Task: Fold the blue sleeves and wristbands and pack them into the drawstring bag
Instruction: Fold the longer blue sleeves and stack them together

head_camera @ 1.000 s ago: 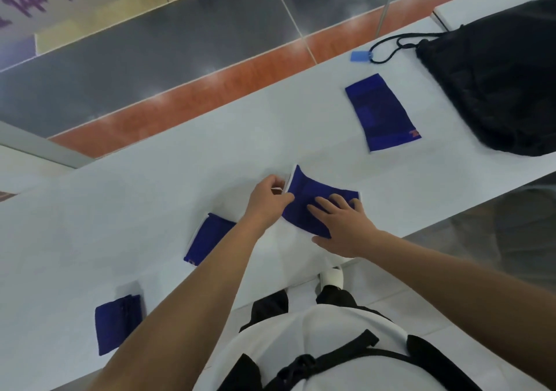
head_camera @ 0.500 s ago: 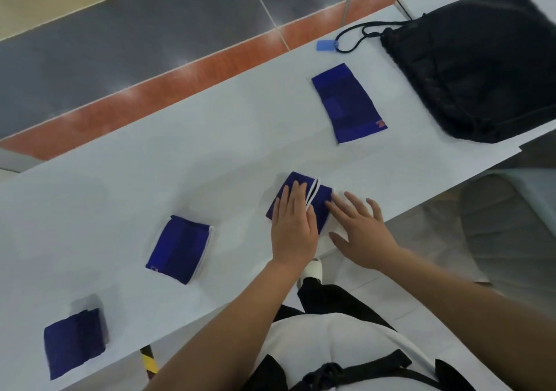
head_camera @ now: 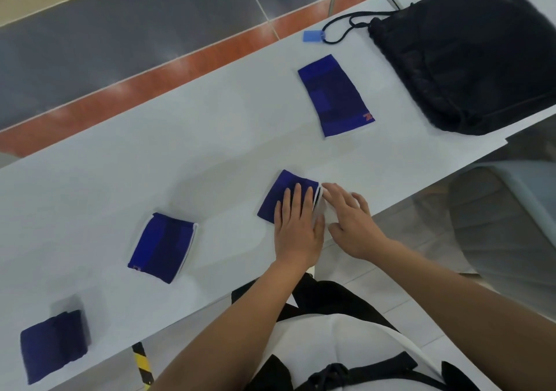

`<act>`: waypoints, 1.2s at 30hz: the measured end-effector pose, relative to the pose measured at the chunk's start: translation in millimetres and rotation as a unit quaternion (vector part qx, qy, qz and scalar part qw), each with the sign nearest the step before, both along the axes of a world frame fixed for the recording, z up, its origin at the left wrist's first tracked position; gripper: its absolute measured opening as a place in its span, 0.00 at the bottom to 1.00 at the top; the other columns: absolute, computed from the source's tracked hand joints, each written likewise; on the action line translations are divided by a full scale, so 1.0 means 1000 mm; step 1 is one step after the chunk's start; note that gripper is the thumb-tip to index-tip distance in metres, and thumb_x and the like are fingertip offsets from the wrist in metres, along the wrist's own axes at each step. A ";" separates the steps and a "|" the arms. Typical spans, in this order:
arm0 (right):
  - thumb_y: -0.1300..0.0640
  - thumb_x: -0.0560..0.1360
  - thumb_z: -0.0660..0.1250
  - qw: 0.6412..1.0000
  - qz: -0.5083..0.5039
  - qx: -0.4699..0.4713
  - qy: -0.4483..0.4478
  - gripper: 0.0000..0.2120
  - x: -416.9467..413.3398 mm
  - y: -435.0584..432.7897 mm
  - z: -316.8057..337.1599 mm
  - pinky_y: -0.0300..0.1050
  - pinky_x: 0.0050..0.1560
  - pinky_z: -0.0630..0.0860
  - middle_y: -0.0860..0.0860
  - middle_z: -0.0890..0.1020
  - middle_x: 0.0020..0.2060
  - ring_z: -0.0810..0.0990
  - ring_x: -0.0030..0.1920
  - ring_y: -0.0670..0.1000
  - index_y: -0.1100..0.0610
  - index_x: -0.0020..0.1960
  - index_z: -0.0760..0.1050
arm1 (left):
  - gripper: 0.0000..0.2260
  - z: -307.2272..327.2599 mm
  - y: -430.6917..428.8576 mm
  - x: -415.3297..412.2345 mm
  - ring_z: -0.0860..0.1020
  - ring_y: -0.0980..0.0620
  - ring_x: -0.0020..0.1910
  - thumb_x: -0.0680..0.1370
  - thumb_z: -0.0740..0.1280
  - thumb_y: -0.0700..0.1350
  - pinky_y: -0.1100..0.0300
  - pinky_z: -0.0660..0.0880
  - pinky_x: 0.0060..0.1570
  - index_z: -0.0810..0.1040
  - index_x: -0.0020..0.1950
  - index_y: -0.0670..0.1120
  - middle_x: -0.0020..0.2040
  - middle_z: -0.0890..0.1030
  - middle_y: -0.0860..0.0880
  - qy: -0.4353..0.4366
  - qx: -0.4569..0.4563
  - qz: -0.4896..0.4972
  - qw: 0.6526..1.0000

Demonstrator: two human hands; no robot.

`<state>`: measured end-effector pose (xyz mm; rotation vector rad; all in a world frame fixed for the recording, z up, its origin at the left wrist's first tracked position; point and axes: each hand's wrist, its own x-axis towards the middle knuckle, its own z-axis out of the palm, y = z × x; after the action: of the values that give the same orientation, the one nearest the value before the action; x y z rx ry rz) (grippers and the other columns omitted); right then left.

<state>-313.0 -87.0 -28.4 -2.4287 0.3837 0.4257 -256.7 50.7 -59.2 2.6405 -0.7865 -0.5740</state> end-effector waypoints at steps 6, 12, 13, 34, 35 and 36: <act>0.57 0.75 0.60 0.994 0.033 -0.090 -0.047 0.37 -0.011 0.008 0.011 0.59 0.78 0.43 0.52 0.50 0.81 0.42 0.81 0.55 0.50 0.81 0.50 | 0.21 0.024 0.016 0.032 0.63 0.46 0.77 0.83 0.56 0.44 0.50 0.60 0.74 0.68 0.76 0.47 0.77 0.67 0.47 -0.034 -0.130 0.064 0.989; 0.49 0.74 0.54 0.967 0.171 -0.187 -0.029 0.35 -0.012 0.015 0.002 0.61 0.75 0.41 0.54 0.57 0.80 0.47 0.80 0.53 0.57 0.80 0.57 | 0.29 0.009 0.017 0.069 0.40 0.47 0.81 0.85 0.46 0.55 0.50 0.38 0.78 0.41 0.82 0.47 0.83 0.41 0.48 -0.030 0.069 -0.083 0.994; 0.50 0.73 0.58 0.964 0.178 -0.198 -0.021 0.37 -0.013 0.014 0.000 0.62 0.75 0.41 0.54 0.57 0.80 0.48 0.80 0.53 0.57 0.80 0.57 | 0.30 0.005 0.016 0.071 0.37 0.47 0.81 0.84 0.44 0.58 0.48 0.36 0.78 0.37 0.81 0.47 0.82 0.39 0.48 -0.028 0.098 -0.089 0.991; 0.60 0.75 0.60 0.968 0.165 -0.182 0.048 0.40 -0.007 0.016 0.007 0.60 0.76 0.34 0.47 0.43 0.81 0.35 0.78 0.48 0.50 0.81 0.44 | 0.25 0.042 0.014 0.109 0.77 0.46 0.61 0.76 0.71 0.42 0.54 0.76 0.56 0.70 0.73 0.48 0.63 0.78 0.47 0.238 -0.102 0.209 0.943; 0.59 0.76 0.59 0.969 0.164 -0.172 0.064 0.39 -0.004 0.016 0.011 0.60 0.76 0.34 0.46 0.42 0.81 0.34 0.79 0.48 0.49 0.81 0.43 | 0.19 0.044 0.014 0.115 0.79 0.46 0.58 0.75 0.72 0.41 0.53 0.77 0.54 0.76 0.66 0.46 0.59 0.81 0.47 0.277 -0.104 0.231 0.927; 0.58 0.78 0.58 0.972 0.157 -0.157 0.081 0.38 -0.002 0.016 0.014 0.60 0.77 0.35 0.45 0.42 0.81 0.36 0.79 0.49 0.48 0.81 0.43 | 0.13 0.047 0.016 0.118 0.81 0.46 0.56 0.75 0.72 0.41 0.50 0.79 0.55 0.81 0.59 0.46 0.55 0.83 0.47 0.311 -0.109 0.239 0.913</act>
<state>-314.8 -71.0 -14.6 -2.7846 0.1404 0.7529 -138.4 66.3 -12.6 2.1194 -0.0047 -1.0270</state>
